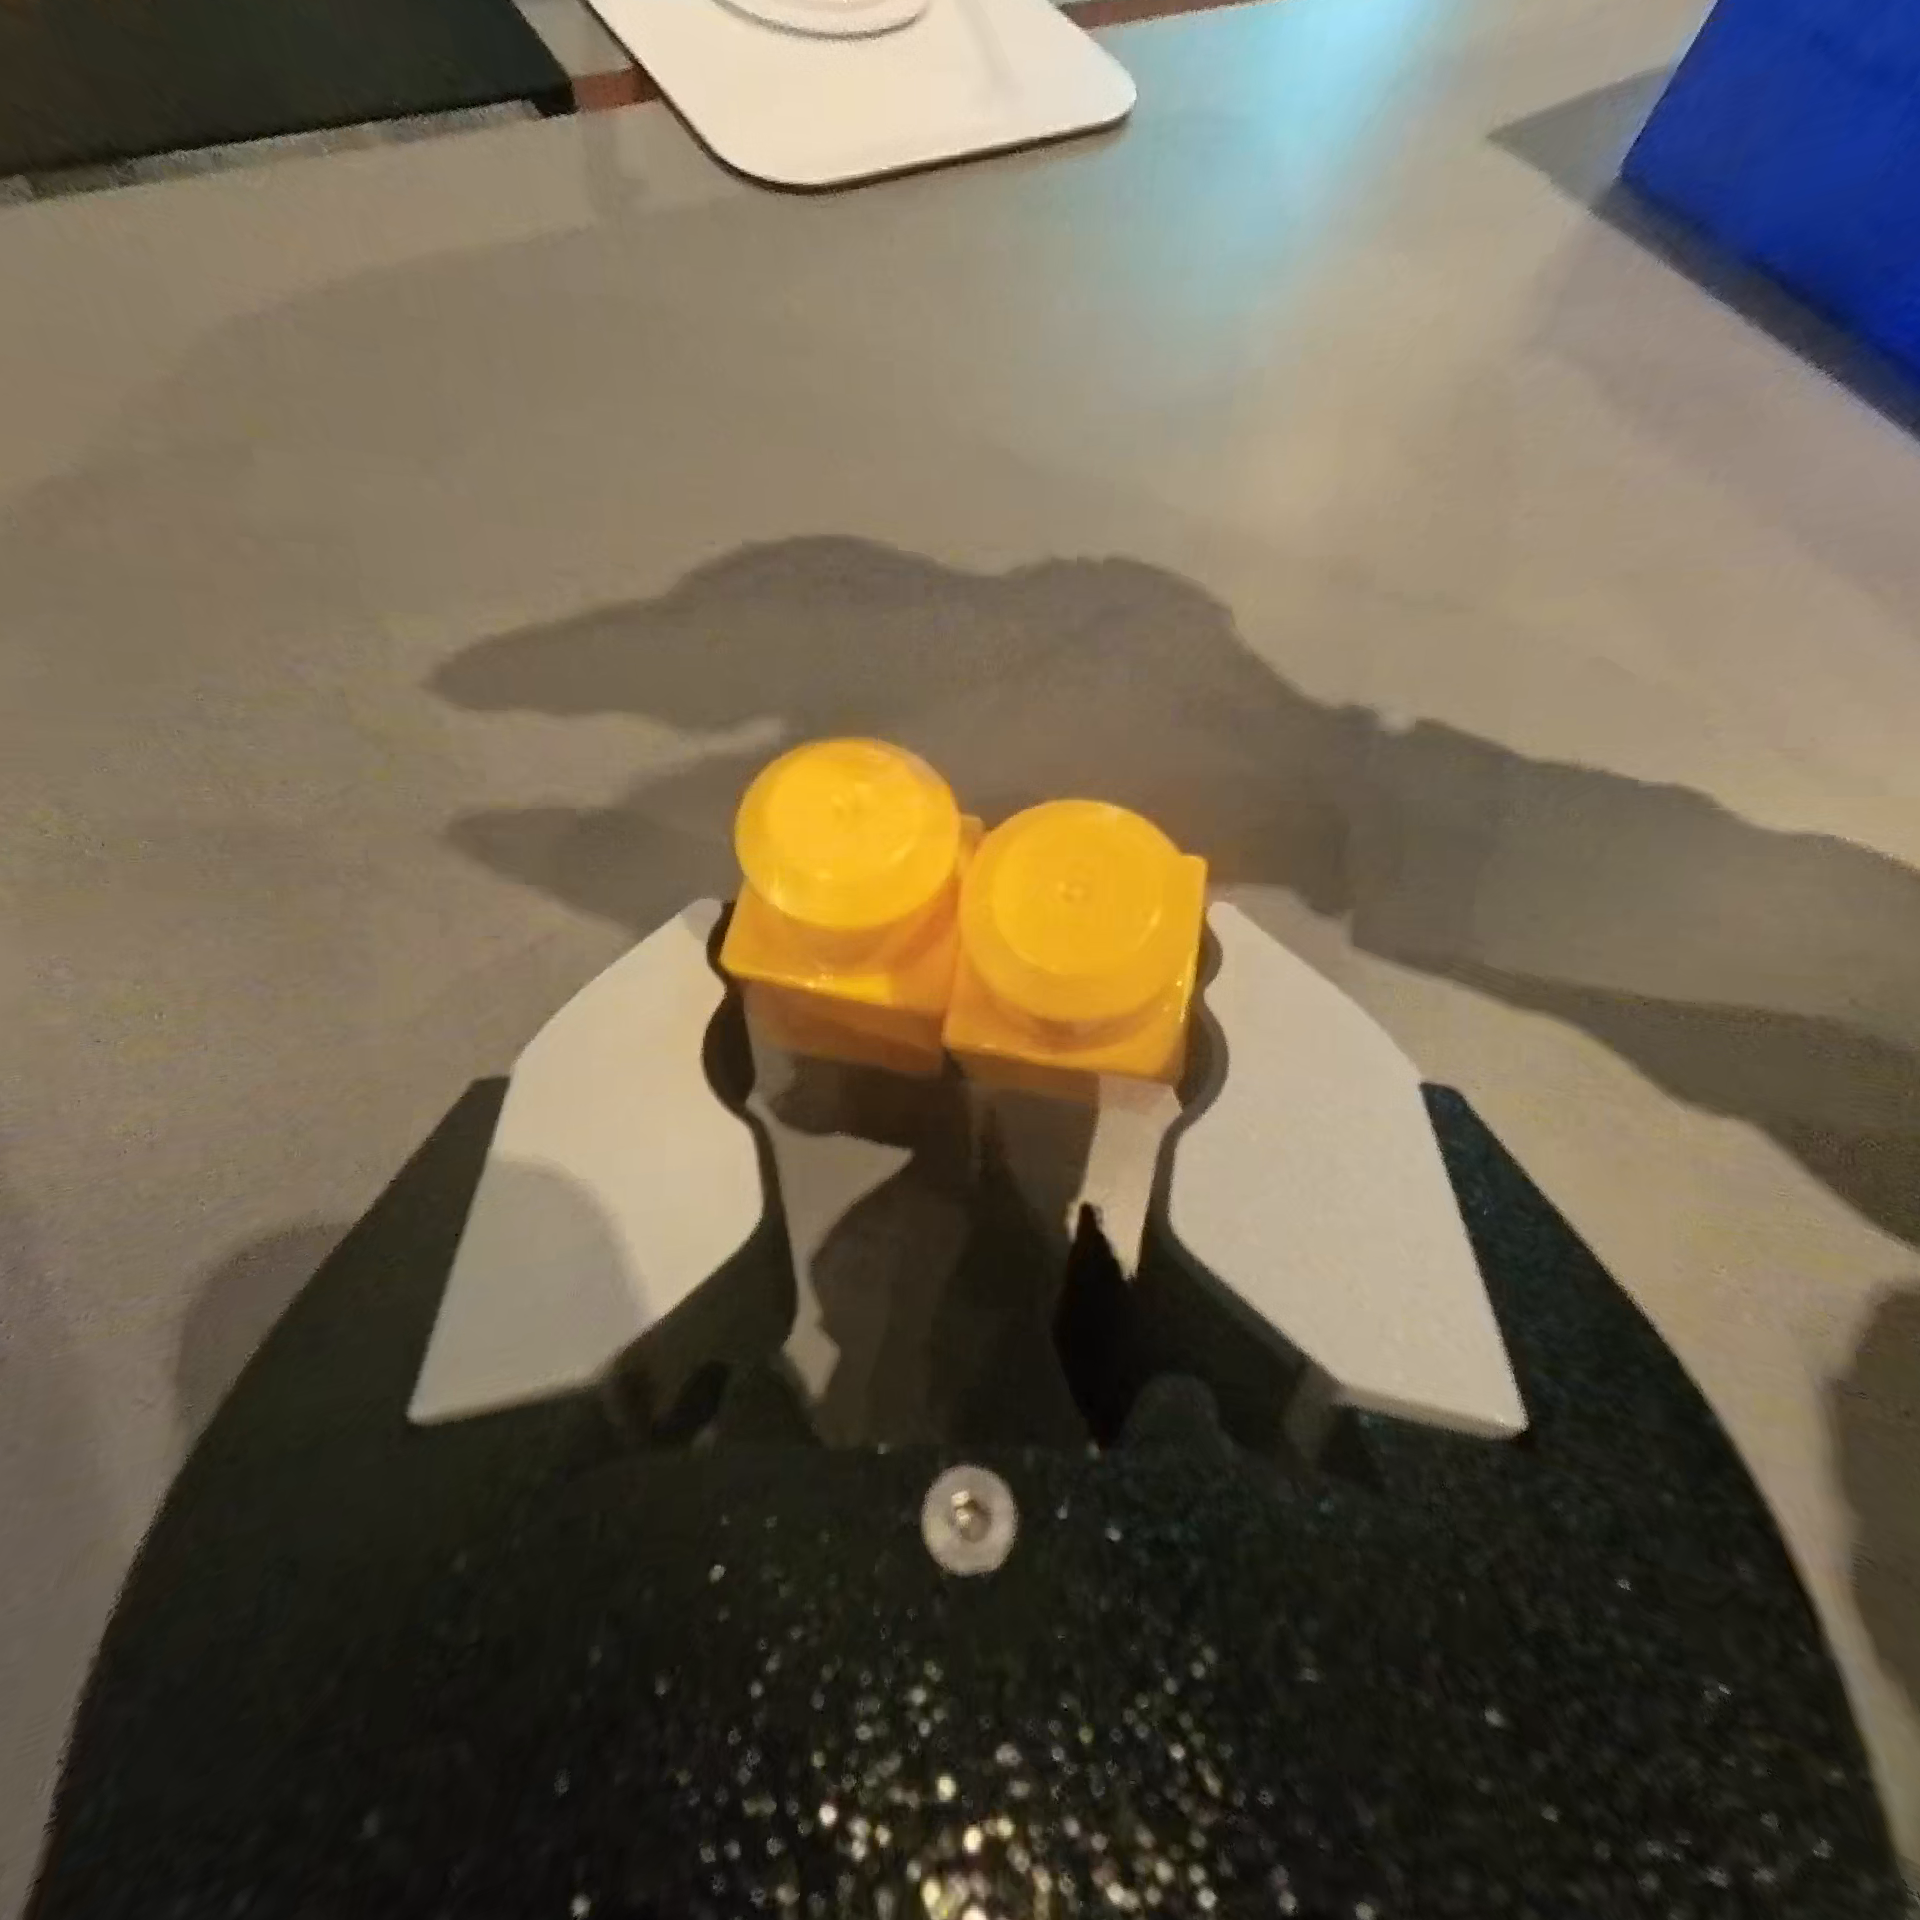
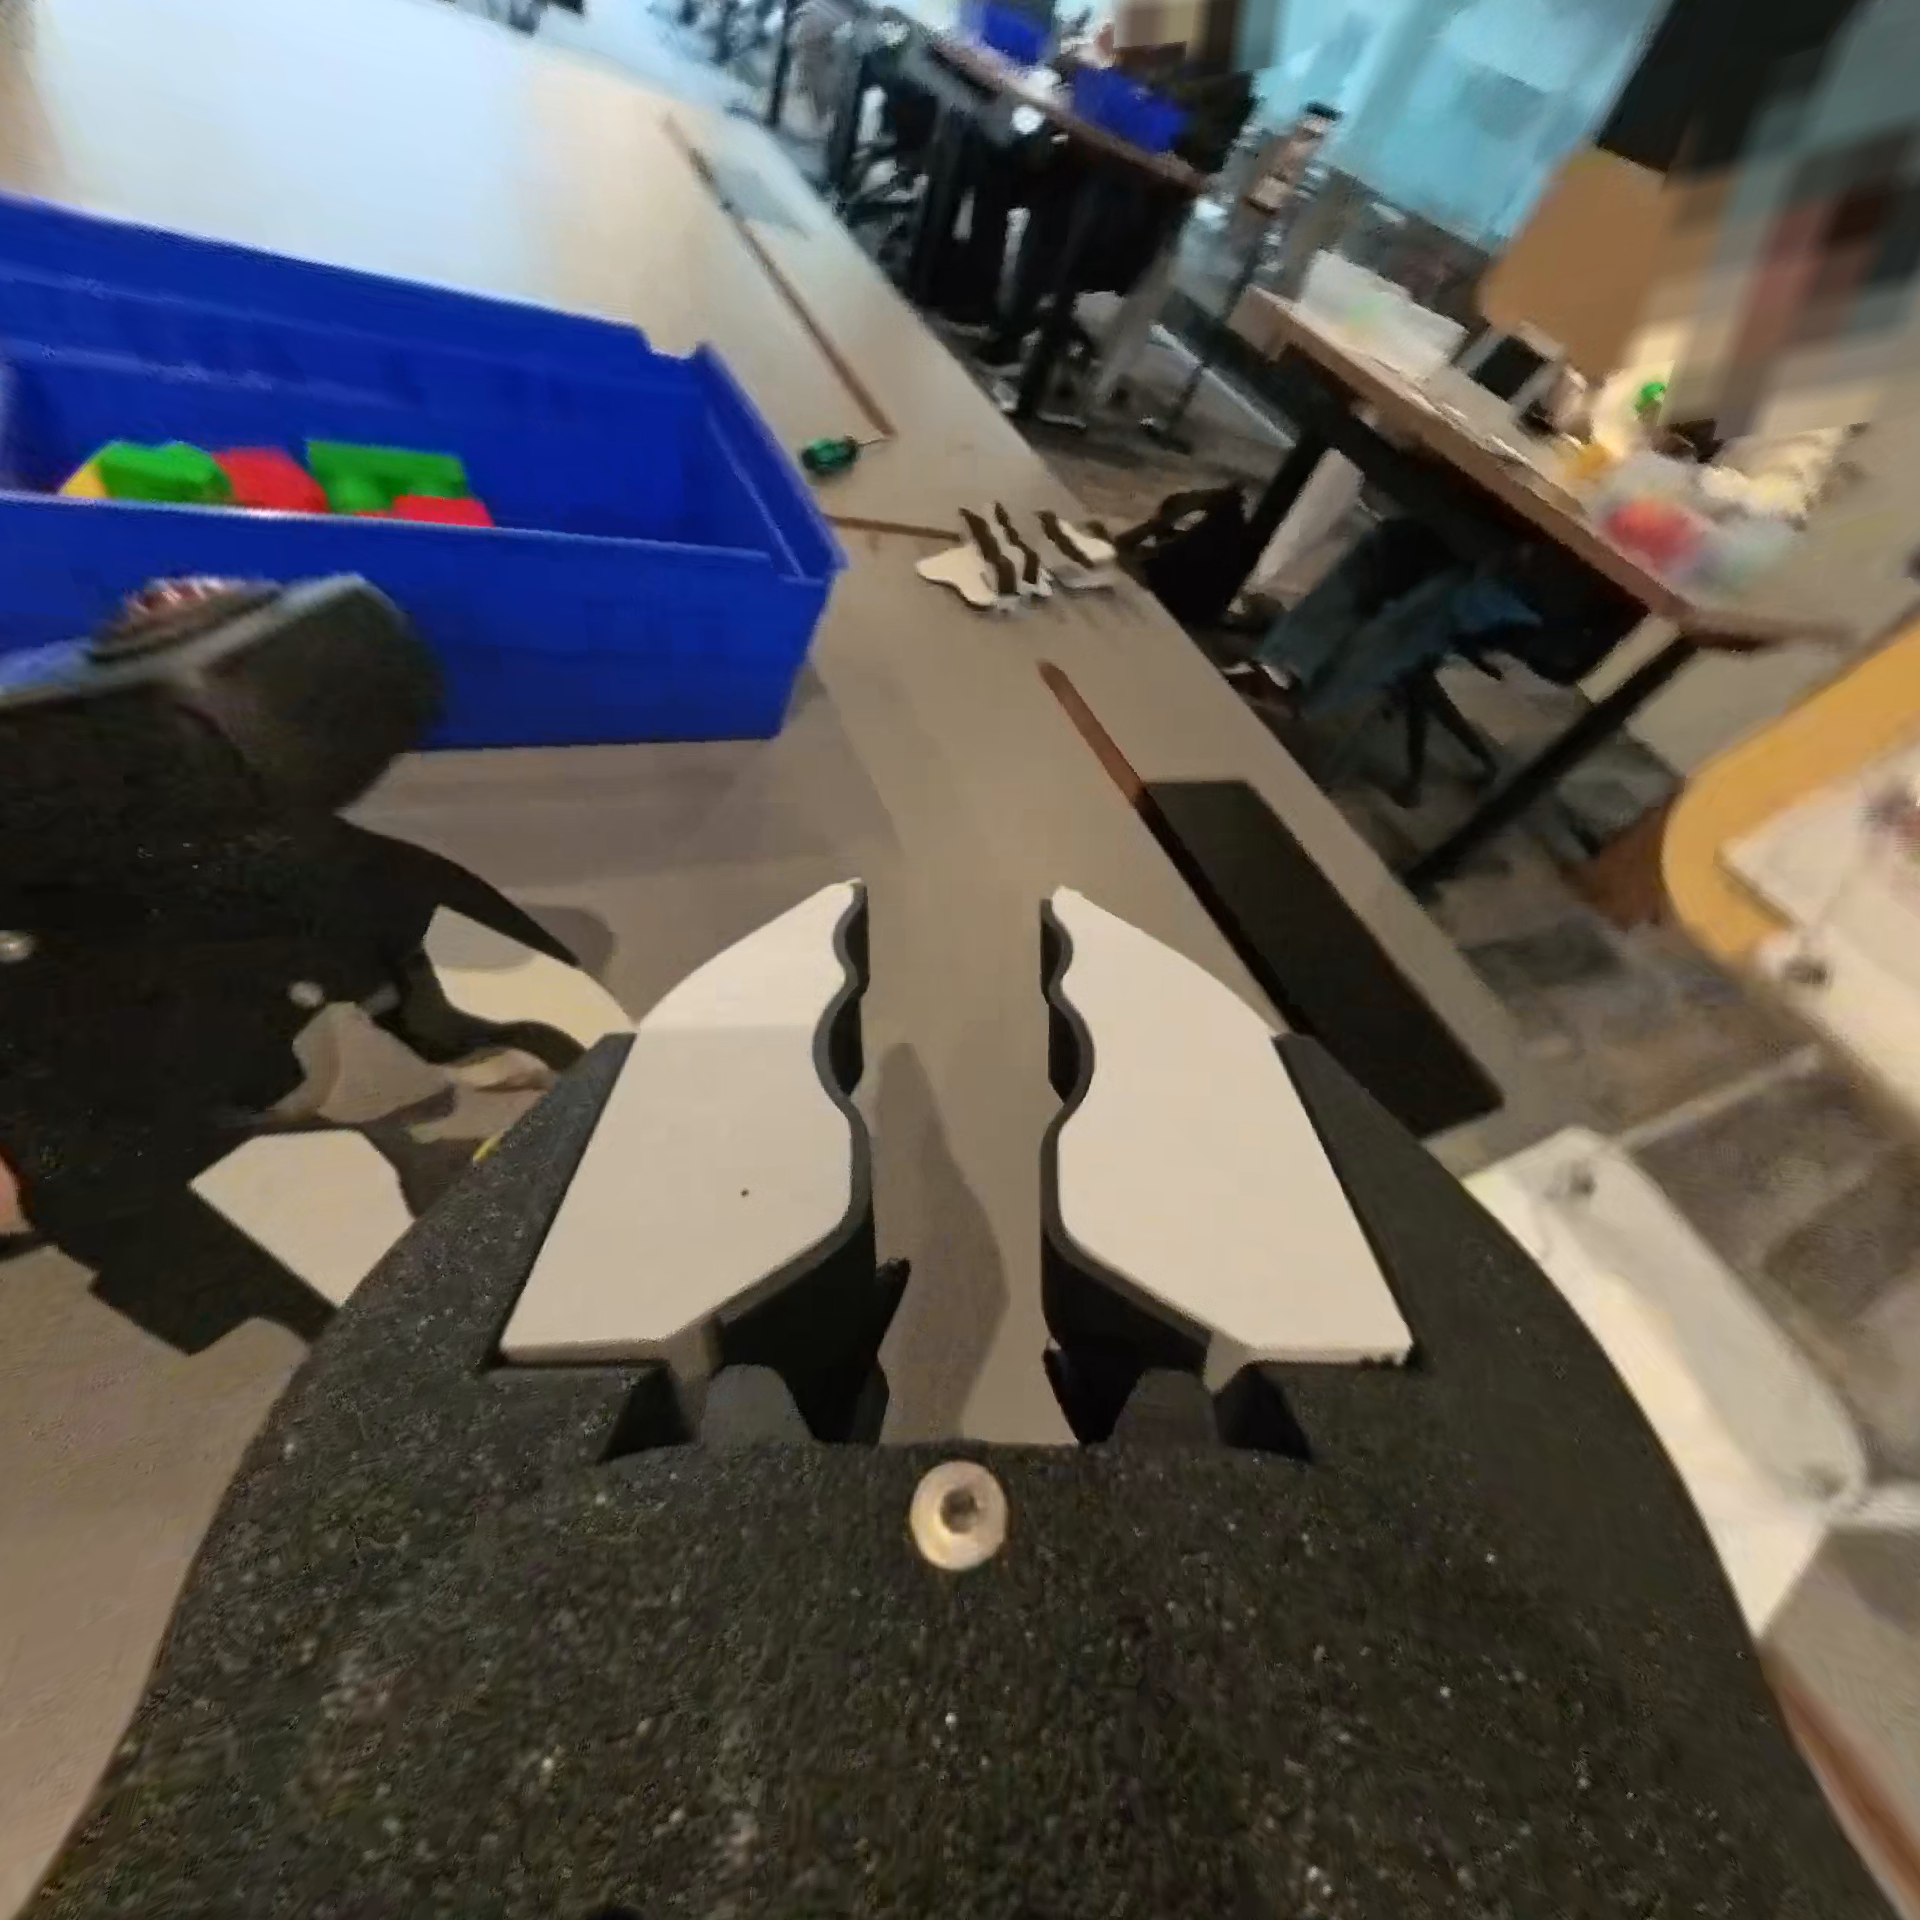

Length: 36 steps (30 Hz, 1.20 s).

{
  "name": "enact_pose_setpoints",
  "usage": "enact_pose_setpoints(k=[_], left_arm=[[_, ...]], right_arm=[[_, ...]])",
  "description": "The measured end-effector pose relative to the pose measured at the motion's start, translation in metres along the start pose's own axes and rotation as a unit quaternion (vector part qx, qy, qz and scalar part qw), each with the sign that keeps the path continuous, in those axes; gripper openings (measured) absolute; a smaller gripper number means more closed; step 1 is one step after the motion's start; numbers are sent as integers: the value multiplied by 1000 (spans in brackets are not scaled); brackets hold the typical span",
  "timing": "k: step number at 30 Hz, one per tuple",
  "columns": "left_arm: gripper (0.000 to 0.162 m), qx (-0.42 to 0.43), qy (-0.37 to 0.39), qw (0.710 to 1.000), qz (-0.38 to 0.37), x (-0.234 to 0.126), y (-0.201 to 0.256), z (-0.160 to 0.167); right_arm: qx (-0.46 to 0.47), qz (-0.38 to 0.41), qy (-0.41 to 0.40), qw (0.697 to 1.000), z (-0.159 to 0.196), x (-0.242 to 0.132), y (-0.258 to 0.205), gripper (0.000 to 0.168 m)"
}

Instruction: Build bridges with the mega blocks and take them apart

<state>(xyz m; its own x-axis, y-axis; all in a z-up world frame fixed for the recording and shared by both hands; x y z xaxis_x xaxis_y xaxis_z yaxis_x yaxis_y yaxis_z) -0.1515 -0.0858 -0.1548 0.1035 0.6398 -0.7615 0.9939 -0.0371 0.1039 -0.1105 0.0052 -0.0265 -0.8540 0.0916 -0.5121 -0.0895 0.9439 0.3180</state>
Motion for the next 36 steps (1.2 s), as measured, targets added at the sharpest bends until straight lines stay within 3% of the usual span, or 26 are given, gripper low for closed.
enact_pose_setpoints(k=[5, 9, 18, 24, 26, 30, 33, 36], left_arm=[[80, -1, -18, 1000, -13, 7, 1, 2], [81, -1, -37, 999, -21, 14, 3, 5], [82, 13, -47, 998, -43, 16, 5, 9], [109, 3, -40, 998, -40, 7, 7, 14], [115, 7, -30, 999, -32, -10, 14, 21], [107, 19, 28, 999, -40, -88, 20, 31], [91, 21, 74, 989, -123, -167, -20, 37], [81, 6, 43, 987, -153, -227, -87, 58]], right_arm=[[103, 55, 15, 993, 55, -7, 6, 32], [133, 44, 7, 990, 84, -5, -2, 30], [154, -3, 4, 988, 108, -4, -10, 31], [164, -17, 2, 986, 117, -2, -15, 37], [160, -15, 9, 987, 119, -4, -15, 38], [148, 0, 37, 988, 122, -8, -18, 38], [128, 32, 52, 990, 120, -11, -19, 37], [99, 76, 67, 990, 118, -15, -18, 35]])
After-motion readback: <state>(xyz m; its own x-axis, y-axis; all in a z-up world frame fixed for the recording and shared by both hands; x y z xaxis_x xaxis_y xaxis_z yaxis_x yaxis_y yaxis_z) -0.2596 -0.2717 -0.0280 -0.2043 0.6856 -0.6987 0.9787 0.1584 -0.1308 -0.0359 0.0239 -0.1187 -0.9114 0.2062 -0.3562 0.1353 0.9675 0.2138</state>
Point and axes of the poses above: each gripper's, where its closed fingertips meet, x out along the fingers, z out of its underside, y = z × x across the jaws, the point moved 6 cm from there along -x, back along the fingers, and after that the axes turned 15 degrees about -y, right-handed, at the moved point
